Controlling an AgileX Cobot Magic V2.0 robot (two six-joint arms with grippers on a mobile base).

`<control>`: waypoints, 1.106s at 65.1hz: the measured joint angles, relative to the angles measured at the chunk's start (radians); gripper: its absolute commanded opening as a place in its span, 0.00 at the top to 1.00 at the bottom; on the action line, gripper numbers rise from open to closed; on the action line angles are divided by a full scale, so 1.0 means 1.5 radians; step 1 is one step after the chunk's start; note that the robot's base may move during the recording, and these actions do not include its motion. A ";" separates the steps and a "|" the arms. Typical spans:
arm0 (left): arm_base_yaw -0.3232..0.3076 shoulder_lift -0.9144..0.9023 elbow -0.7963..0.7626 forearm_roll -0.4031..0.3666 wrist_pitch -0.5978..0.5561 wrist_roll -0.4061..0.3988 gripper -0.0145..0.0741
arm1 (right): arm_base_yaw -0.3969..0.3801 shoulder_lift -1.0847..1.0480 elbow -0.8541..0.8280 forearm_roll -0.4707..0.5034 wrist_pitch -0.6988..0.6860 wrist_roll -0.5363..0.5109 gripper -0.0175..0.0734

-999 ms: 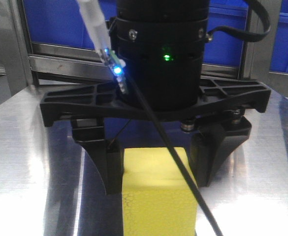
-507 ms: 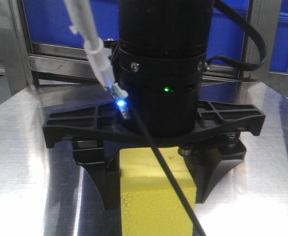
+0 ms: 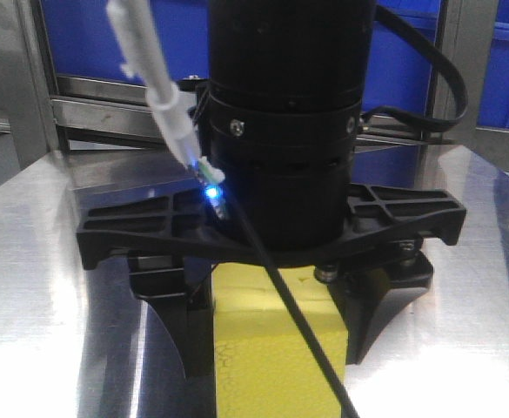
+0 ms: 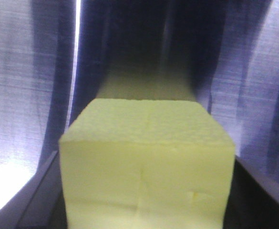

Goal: Place yellow foam block on left shelf second layer
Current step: 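Close the right gripper on the sides of the yellow foam cube, then lift the yellow cube off the table with the right gripper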

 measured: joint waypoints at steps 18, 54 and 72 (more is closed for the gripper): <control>0.000 0.000 0.000 0.000 0.000 0.000 0.68 | 0.000 0.000 0.000 0.000 0.000 -0.010 0.12; 0.000 0.000 0.000 0.000 0.000 0.000 0.68 | 0.000 0.000 0.000 0.000 0.000 -0.011 0.28; 0.000 0.000 0.000 0.000 0.000 0.000 0.68 | 0.000 -0.009 0.000 0.000 0.018 -0.025 0.28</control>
